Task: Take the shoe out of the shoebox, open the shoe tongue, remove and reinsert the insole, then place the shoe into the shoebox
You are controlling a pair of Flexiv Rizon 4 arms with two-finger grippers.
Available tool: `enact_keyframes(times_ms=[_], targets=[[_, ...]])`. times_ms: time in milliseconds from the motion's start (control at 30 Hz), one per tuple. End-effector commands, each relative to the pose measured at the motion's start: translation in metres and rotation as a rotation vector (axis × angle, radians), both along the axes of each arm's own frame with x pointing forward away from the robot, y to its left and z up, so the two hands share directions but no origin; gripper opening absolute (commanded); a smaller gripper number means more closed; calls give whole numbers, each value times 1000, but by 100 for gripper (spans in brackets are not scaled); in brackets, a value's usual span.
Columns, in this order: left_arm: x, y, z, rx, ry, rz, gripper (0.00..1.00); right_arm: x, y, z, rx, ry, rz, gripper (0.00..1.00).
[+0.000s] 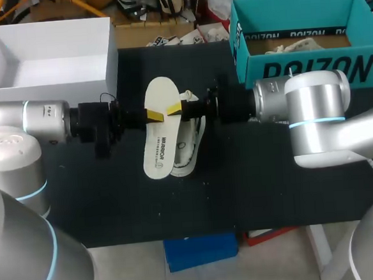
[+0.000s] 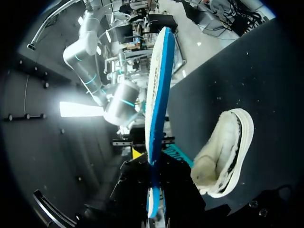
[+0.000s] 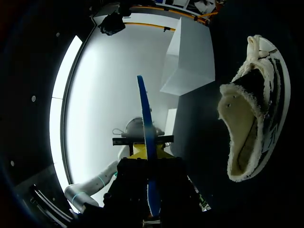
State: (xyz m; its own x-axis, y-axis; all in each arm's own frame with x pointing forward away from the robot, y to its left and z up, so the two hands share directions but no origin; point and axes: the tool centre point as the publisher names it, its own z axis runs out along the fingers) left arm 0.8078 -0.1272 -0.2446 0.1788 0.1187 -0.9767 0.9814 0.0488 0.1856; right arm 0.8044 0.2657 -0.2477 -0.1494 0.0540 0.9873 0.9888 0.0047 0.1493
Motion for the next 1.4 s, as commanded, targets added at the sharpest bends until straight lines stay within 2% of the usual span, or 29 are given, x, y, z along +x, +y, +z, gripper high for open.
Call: enact_keyframes(times_ms=[33, 267, 300, 333, 600, 967, 1233, 1400], targets=[[2, -3, -3, 2, 3, 3, 0, 0, 1, 0, 0, 1, 3, 0], [2, -1, -4, 12, 18, 18, 0, 0, 1, 0, 0, 1, 3, 0], [1, 1, -3, 17, 29, 27, 0, 0, 0, 1, 1, 0, 2, 14], [1, 2, -2, 32, 42, 41, 0, 0, -2, 2, -2, -3, -9, 100], [-18, 22, 1, 91, 169, 110, 0, -10, -19, 3, -105, -13, -70, 100], [-71, 54, 4, 207, 319, 71, 0, -42, -71, -8, -296, 35, -194, 100], [-107, 73, -6, 265, 395, -7, 0, -70, -110, -3, -387, 53, -299, 100], [-120, 83, -14, 285, 435, -28, 0, -83, -130, 2, -438, 62, -342, 100]])
